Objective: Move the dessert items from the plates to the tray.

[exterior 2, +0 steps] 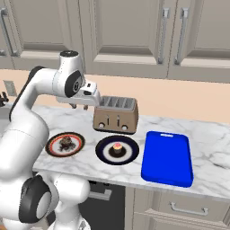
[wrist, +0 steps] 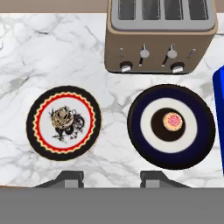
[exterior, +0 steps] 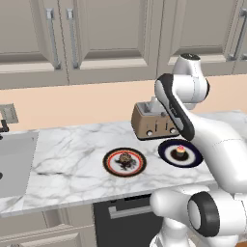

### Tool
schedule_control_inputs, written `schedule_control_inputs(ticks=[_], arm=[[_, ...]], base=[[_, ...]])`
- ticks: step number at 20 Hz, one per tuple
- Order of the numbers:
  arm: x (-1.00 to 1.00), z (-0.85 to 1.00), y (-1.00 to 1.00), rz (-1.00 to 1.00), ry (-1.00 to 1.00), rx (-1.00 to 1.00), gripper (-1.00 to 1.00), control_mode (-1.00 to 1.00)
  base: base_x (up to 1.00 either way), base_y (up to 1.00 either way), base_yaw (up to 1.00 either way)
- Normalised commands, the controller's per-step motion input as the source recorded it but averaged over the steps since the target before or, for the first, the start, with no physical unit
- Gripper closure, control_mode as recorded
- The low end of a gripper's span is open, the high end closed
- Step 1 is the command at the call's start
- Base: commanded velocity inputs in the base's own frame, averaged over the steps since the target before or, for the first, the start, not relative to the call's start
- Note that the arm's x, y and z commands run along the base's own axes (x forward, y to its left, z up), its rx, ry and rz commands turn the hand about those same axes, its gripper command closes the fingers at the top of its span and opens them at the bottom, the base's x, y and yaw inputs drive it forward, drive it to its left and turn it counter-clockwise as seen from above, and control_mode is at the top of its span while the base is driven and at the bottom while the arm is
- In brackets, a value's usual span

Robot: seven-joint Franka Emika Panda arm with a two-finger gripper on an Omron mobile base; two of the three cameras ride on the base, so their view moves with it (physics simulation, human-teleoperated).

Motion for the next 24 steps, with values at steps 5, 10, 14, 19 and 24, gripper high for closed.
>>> schedule_control_inputs(ticks=[5,10,14,19,24], arm=[[0.00,-0.16,-0.15,0.00,0.07,0.00,-1.00,-1.00],[0.20,-0.41,-0.57,0.00,0.18,0.01,-1.00,-1.00],[0.40,-0.51,-0.49,0.00,0.17,0.00,-1.00,-1.00],[0.27,-0.69,-0.38,0.00,0.05,-0.01,-1.00,-1.00],[0.00,-0.68,-0.32,0.00,-0.02,-0.04,-1.00,-1.00]], base=[[0.00,0.00,0.00],[0.00,0.00,0.00],[0.00,0.00,0.00],[0.00,0.00,0.00],[0.00,0.00,0.00]])
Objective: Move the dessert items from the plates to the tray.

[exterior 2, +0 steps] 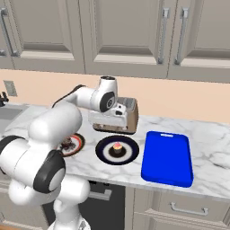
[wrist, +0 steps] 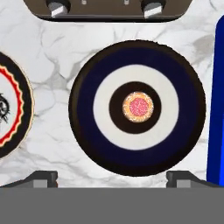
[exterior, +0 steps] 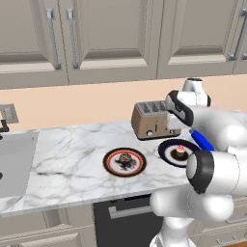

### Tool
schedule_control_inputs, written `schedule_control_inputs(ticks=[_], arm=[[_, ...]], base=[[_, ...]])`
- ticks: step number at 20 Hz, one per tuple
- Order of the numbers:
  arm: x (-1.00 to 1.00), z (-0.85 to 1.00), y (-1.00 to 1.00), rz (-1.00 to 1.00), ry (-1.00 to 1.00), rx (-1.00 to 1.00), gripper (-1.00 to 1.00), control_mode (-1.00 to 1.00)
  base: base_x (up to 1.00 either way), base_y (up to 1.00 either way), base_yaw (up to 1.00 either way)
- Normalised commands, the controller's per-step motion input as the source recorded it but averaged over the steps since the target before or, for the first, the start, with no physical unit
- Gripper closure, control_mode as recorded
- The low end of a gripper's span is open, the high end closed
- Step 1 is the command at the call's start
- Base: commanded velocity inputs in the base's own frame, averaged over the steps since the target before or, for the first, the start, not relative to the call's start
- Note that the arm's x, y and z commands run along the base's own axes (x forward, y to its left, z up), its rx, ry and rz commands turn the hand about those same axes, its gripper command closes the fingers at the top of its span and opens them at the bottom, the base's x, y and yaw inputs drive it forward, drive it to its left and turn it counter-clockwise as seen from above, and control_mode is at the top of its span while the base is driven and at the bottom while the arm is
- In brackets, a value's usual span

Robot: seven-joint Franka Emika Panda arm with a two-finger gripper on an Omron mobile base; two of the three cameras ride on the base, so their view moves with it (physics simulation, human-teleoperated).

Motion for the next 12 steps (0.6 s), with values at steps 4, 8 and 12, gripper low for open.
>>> schedule_control_inputs(ticks=[4,8,12], arm=[[0.00,-0.66,-0.24,0.00,-0.10,-0.06,-1.00,-1.00],[0.01,-0.51,-0.18,0.00,-0.09,-0.04,-1.00,-1.00],[0.01,-0.34,-0.16,0.00,-0.04,0.00,-1.00,-1.00]], base=[[0.00,0.00,0.00],[0.00,0.00,0.00],[0.00,0.00,0.00]])
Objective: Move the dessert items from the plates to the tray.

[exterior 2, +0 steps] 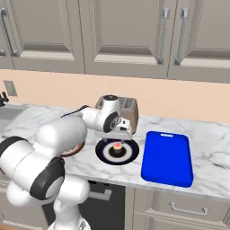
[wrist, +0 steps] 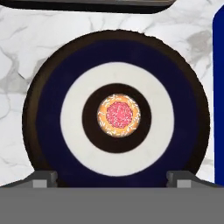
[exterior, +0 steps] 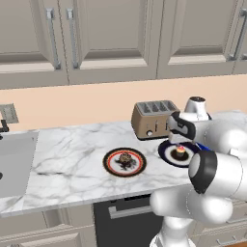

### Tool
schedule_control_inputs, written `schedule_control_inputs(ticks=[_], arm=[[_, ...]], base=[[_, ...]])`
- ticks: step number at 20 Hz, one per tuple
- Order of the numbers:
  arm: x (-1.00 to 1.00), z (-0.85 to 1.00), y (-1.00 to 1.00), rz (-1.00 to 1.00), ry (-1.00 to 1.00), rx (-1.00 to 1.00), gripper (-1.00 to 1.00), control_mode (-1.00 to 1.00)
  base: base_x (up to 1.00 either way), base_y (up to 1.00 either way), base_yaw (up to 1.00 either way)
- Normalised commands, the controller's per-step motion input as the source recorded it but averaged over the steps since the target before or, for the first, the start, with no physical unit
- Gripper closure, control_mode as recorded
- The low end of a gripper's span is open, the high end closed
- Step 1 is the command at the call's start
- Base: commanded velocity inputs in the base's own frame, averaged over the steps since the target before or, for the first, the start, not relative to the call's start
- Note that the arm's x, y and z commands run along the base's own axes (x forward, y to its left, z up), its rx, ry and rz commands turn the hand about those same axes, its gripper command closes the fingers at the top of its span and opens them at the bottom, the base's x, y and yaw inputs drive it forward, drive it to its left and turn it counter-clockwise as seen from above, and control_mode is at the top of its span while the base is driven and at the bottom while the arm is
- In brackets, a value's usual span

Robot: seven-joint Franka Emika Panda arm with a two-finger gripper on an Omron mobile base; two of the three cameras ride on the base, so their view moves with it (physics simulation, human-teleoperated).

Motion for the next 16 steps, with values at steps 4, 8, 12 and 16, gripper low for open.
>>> schedule_control_inputs(ticks=[4,8,12,16], arm=[[0.03,-0.27,-0.03,0.00,-0.05,0.00,-1.00,-1.00],[0.11,-0.11,0.00,0.00,-0.03,0.00,-1.00,-1.00],[0.19,-0.08,0.00,0.00,-0.01,0.00,-1.00,-1.00],[0.17,-0.06,0.00,0.00,0.00,0.00,-1.00,-1.00]], base=[[0.00,0.00,0.00],[0.00,0.00,0.00],[0.00,0.00,0.00],[0.00,0.00,0.00]])
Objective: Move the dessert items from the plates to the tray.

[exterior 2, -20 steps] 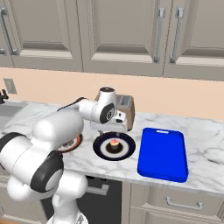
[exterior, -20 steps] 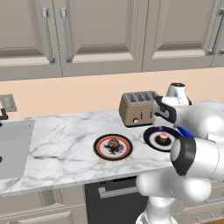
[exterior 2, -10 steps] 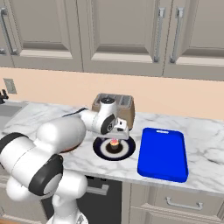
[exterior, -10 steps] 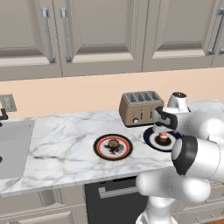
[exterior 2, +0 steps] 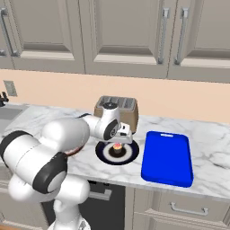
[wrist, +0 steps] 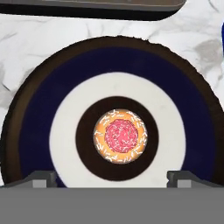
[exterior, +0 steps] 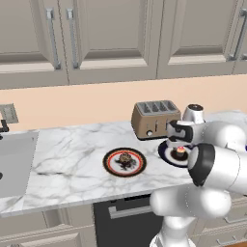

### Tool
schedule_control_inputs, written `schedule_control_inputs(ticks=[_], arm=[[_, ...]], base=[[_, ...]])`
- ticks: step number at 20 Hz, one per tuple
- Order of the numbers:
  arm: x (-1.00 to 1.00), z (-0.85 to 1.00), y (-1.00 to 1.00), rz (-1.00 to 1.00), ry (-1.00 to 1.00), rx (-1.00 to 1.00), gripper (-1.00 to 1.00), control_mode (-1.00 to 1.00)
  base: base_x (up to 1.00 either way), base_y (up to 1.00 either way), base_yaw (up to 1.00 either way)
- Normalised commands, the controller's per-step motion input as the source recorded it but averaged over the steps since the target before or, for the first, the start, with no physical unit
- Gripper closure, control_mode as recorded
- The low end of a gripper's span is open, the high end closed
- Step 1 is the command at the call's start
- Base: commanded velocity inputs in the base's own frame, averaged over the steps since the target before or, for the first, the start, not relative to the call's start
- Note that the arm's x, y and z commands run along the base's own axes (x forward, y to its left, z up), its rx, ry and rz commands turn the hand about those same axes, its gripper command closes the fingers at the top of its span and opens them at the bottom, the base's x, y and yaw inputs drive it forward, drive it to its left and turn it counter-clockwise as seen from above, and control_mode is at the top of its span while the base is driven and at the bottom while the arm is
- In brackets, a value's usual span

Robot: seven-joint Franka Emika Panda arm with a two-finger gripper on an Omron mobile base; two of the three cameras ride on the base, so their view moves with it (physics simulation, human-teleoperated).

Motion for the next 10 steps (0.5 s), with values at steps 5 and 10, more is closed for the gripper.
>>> schedule_control_inputs(ticks=[5,10], arm=[[0.18,-0.05,0.00,0.00,0.00,0.00,-1.00,-1.00],[0.15,-0.10,-0.03,0.00,0.00,0.00,-1.00,-1.00]], base=[[0.00,0.00,0.00],[0.00,0.00,0.00]])
